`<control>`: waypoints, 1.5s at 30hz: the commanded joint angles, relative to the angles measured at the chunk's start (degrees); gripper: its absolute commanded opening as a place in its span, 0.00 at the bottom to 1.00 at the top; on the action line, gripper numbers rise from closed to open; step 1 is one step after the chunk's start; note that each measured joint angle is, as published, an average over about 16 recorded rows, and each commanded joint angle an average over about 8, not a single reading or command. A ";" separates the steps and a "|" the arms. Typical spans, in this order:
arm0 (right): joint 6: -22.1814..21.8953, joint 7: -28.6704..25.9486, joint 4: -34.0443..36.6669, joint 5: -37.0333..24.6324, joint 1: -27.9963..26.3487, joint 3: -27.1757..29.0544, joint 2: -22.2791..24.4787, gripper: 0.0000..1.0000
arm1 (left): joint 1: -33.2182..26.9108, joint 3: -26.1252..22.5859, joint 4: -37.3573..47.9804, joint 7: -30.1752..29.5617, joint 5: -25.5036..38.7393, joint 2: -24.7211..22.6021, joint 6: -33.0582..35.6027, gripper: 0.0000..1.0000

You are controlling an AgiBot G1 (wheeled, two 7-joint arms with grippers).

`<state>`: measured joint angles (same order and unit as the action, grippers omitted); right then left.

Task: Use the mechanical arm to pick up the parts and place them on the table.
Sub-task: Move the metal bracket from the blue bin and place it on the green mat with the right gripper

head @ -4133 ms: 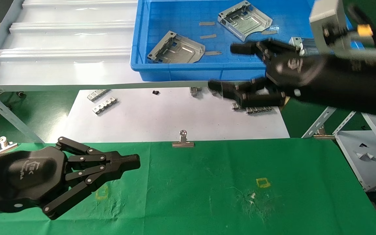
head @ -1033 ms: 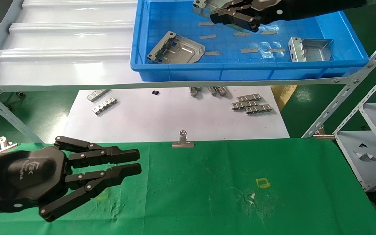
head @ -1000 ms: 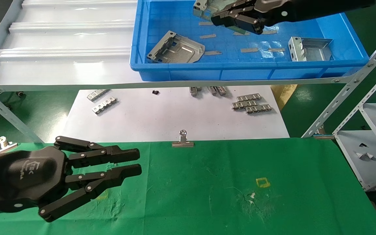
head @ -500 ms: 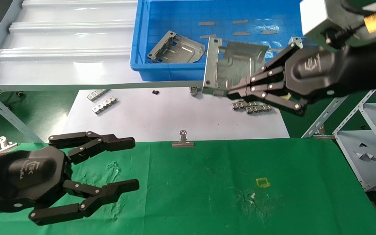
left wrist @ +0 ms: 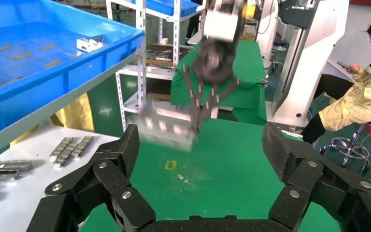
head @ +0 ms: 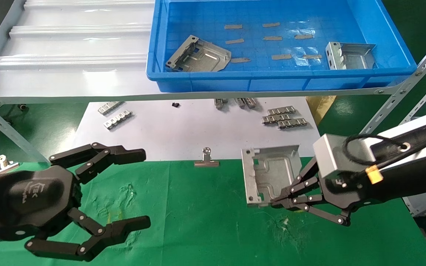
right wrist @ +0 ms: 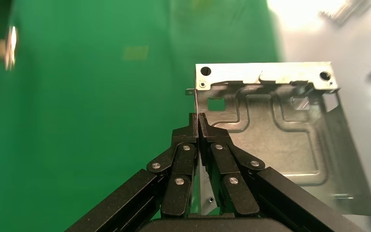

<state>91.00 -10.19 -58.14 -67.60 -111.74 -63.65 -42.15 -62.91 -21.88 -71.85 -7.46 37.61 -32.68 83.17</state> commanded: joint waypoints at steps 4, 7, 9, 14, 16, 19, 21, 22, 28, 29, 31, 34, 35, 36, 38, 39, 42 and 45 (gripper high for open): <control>-0.20 4.02 4.99 -4.39 0.14 -6.89 -3.72 0.00 | 0.00 0.00 0.00 0.00 0.00 0.00 0.00 1.00; -0.54 6.94 9.67 -6.20 0.65 -9.87 -6.06 0.00 | 0.00 0.00 0.00 0.00 0.00 0.00 0.00 1.00; -0.92 8.80 12.80 -6.99 1.14 -11.22 -7.33 0.00 | 0.00 0.00 0.00 0.00 0.00 0.00 0.00 1.00; -2.75 13.32 19.96 -7.97 2.73 -12.69 -9.51 0.00 | 0.00 0.00 0.00 0.00 0.00 0.00 0.00 1.00; -3.57 15.05 22.44 -8.36 3.36 -12.94 -10.24 0.00 | 0.00 0.00 0.00 0.00 0.00 0.00 0.00 1.00; -4.46 17.47 25.72 -8.97 4.23 -13.27 -11.35 0.00 | 0.00 -0.01 0.00 0.00 0.00 0.00 0.00 1.00; -4.55 18.89 27.75 -9.23 4.71 -13.48 -12.10 0.00 | 0.00 -0.01 0.00 0.00 0.00 0.00 0.00 1.00; -4.54 19.58 28.75 -9.34 4.91 -13.58 -12.47 0.00 | 0.00 -0.01 0.00 0.00 0.00 0.00 0.00 1.00; -4.35 22.93 33.91 -9.82 5.40 -13.98 -14.45 0.12 | 0.00 -0.01 0.00 0.00 0.00 0.00 0.00 1.00; -4.53 23.36 34.65 -9.95 5.42 -14.04 -14.71 0.18 | 0.00 -0.01 0.00 0.00 -0.01 0.00 0.00 1.00; -5.02 24.16 36.09 -10.19 5.57 -14.13 -15.22 0.39 | 0.00 -0.01 0.00 0.00 -0.01 0.00 0.00 1.00; -6.17 25.12 38.12 -10.38 6.03 -14.16 -15.88 0.75 | 0.00 -0.01 0.00 0.00 -0.01 0.00 0.00 1.00; -6.54 25.44 38.72 -10.36 6.23 -14.12 -16.07 0.83 | 0.00 -0.01 0.00 0.00 -0.01 0.00 0.00 1.00; -6.90 25.77 39.31 -10.32 6.45 -14.08 -16.27 0.90 | 0.00 -0.01 0.00 0.00 -0.01 0.00 0.00 1.00; -7.48 26.45 40.32 -10.33 6.81 -14.05 -16.68 1.00 | 0.00 -0.01 0.00 0.00 -0.01 0.00 0.00 1.00; -7.76 26.82 40.75 -10.39 6.93 -14.07 -16.90 1.00 | 0.00 -0.01 0.00 0.00 -0.01 0.00 0.00 1.00; -7.95 28.01 41.72 -10.51 6.85 -14.09 -17.35 1.00 | 0.00 -0.01 0.00 0.01 -0.01 0.00 0.00 1.00; -7.29 29.19 42.26 -10.43 6.02 -13.99 -17.43 1.00 | 0.00 -0.01 0.00 0.01 -0.01 0.00 0.00 1.00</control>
<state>84.73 18.75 -16.24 -77.43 -106.25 -77.31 -59.22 -62.91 -21.89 -71.85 -7.45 37.61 -32.68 83.17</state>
